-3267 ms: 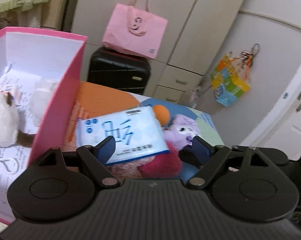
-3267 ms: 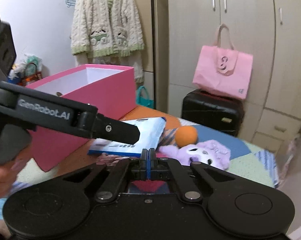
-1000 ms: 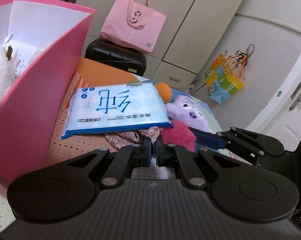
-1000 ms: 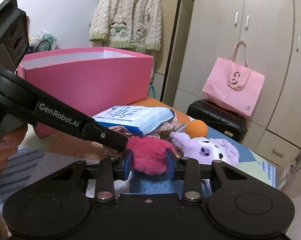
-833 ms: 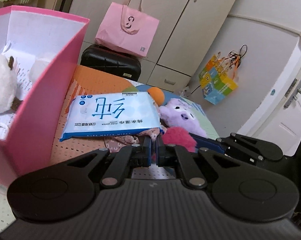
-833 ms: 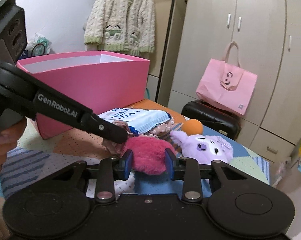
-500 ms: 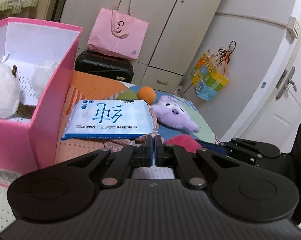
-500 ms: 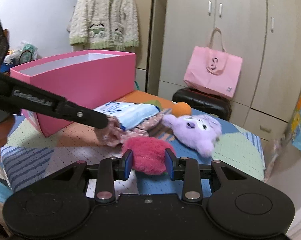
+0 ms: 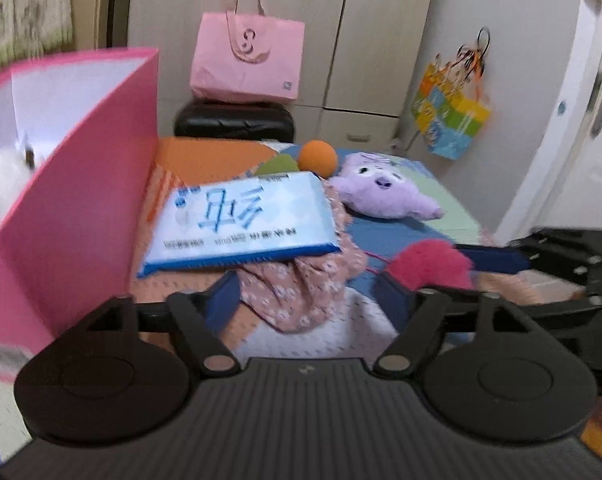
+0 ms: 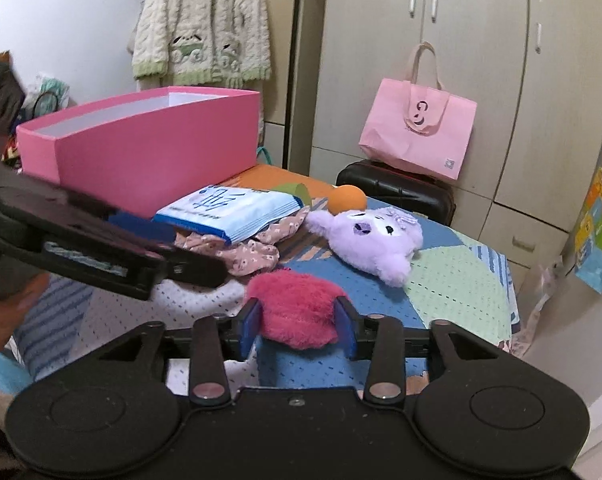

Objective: Organize soft objects
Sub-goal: 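Pull the floral cloth from under the wipes pack with the left tool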

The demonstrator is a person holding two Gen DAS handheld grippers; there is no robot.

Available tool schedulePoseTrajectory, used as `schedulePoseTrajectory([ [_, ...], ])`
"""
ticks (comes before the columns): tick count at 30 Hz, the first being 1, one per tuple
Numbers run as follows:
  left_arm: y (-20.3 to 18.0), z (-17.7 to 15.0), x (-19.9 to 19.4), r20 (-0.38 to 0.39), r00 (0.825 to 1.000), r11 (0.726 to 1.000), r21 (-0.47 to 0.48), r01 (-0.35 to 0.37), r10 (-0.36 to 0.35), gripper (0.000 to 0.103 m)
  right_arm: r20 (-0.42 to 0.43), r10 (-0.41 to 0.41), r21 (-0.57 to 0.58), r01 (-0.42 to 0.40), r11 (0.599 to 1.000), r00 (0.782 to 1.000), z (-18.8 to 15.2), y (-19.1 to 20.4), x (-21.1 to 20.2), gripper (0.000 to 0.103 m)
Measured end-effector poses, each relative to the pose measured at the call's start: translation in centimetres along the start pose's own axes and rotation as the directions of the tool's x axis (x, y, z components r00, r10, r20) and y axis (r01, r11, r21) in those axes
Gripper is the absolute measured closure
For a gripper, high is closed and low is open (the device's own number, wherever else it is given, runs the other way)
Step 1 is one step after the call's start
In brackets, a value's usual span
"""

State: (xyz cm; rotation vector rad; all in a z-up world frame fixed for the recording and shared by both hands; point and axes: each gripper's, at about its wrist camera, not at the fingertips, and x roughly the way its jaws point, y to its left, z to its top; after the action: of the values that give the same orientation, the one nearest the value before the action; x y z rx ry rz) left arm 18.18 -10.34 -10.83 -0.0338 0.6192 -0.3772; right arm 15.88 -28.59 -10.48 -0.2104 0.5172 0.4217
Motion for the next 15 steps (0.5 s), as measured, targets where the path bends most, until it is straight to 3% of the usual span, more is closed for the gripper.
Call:
schedulePoseTrajectory([
  [2, -0.8, 0.3, 0.7, 0.006, 0.998, 0.997, 0.051, -0.055, 0.055, 0.019, -0.003, 0.005, -0.028, -0.005, 1.000, 1.000, -0.1, 0.3, 0.0, 0.035],
  [5, -0.9, 1.0, 1.9, -0.016, 0.996, 0.995, 0.053, -0.082, 0.083, 0.013, 0.002, 0.006, -0.094, -0.005, 0.996, 1.000, 0.0, 0.8, 0.1, 0.030],
  [8, -0.3, 1.3, 3.2, -0.066, 0.996, 0.998, -0.012, -0.065, 0.064, 0.013, -0.002, 0.013, -0.125, -0.013, 0.992, 1.000, 0.0, 0.9, 0.8, 0.026],
  [11, 0.0, 1.3, 3.6, -0.051, 0.996, 0.996, -0.050, -0.080, 0.078, 0.013, -0.017, 0.024, -0.108, -0.025, 0.994, 1.000, -0.2, 0.8, 1.6, 0.024],
  [13, 0.1, 1.3, 3.7, -0.040, 0.995, 0.993, -0.070, -0.098, 0.095, 0.019, -0.020, 0.030, -0.084, -0.031, 0.996, 0.999, -0.4, 0.7, 2.0, 0.024],
  [15, -0.3, 1.2, 3.8, -0.032, 0.989, 0.989, -0.033, -0.143, 0.142, 0.054, -0.013, 0.026, -0.062, -0.027, 0.998, 1.000, -0.6, 0.5, 1.9, 0.024],
])
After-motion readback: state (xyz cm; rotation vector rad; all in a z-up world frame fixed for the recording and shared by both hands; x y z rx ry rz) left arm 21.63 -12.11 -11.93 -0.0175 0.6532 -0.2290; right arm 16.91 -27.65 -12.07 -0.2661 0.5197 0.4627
